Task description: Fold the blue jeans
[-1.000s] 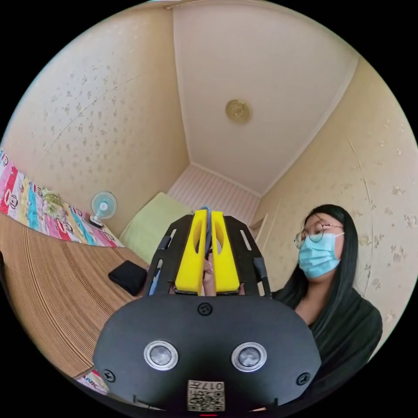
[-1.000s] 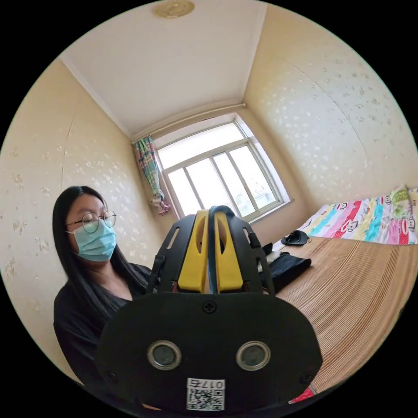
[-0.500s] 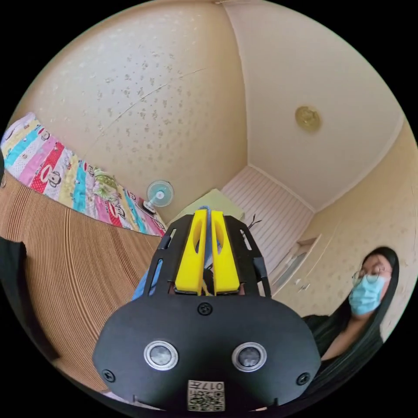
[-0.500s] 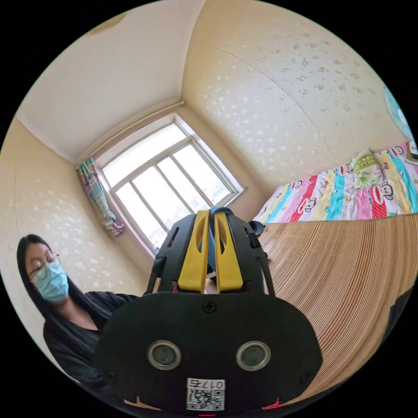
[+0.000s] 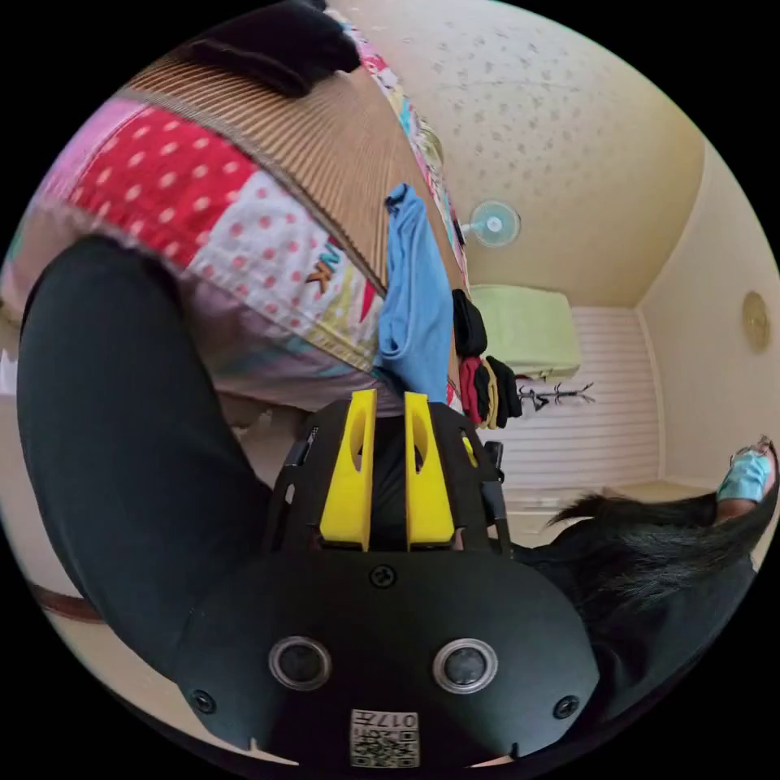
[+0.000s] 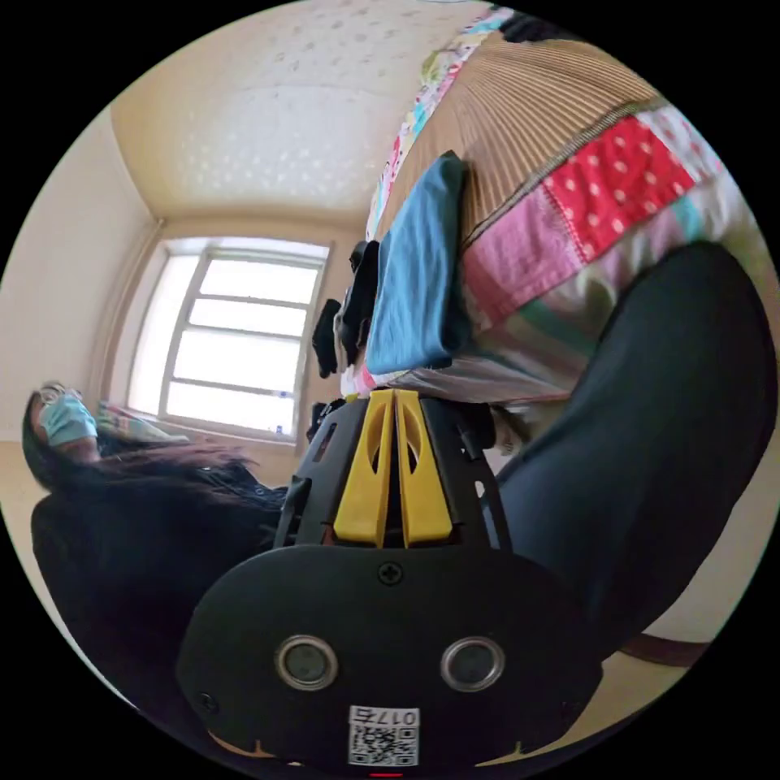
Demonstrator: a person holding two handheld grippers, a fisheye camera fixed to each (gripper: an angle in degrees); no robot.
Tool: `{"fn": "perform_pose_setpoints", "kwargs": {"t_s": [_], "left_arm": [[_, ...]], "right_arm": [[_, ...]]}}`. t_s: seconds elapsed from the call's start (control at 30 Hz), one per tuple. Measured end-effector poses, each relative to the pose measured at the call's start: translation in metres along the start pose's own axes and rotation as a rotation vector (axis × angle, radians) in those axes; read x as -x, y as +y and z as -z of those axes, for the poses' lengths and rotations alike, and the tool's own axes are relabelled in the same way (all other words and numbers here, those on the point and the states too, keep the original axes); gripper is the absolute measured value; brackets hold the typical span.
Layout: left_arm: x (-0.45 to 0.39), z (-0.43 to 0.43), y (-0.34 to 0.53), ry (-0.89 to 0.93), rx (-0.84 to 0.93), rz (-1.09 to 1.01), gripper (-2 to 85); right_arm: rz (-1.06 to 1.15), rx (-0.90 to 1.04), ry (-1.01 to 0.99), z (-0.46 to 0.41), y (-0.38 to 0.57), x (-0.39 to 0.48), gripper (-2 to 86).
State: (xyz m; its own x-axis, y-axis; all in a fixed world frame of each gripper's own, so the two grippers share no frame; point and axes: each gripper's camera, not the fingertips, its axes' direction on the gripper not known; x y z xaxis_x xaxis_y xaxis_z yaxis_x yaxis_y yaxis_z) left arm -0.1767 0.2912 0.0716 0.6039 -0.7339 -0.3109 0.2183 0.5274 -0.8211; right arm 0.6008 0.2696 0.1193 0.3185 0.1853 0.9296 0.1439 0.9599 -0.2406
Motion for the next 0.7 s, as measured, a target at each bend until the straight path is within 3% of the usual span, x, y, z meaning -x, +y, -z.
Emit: {"fn": "perform_pose_setpoints", "kwargs": {"t_s": [0.1, 0.23, 0.43, 0.57, 0.7], "left_arm": [[-0.017, -0.005, -0.026, -0.050, -0.015, -0.070, 11.4], [-0.046, -0.037, -0.092, -0.169, 0.055, -0.118, 15.7], [-0.070, -0.075, -0.127, -0.405, 0.142, -0.098, 16.7], [-0.069, -0.070, -0.120, -0.376, 0.089, -0.064, 15.2], [-0.049, -0.073, -0.110, -0.127, 0.089, 0.044, 7.2]], "right_arm": [[-0.060, -0.029, 0.019, 0.002, -0.017, -0.011, 7.5], [-0.048, 0.140, 0.165, -0.042, -0.083, -0.006, 18.2], [-0.091, 0.205, 0.143, -0.114, -0.125, -0.010, 15.9], [-0.135, 0.101, 0.195, -0.121, -0.113, -0.010, 12.5], [-0.115, 0.071, 0.016, -0.116, -0.097, -0.010, 7.8]]}}
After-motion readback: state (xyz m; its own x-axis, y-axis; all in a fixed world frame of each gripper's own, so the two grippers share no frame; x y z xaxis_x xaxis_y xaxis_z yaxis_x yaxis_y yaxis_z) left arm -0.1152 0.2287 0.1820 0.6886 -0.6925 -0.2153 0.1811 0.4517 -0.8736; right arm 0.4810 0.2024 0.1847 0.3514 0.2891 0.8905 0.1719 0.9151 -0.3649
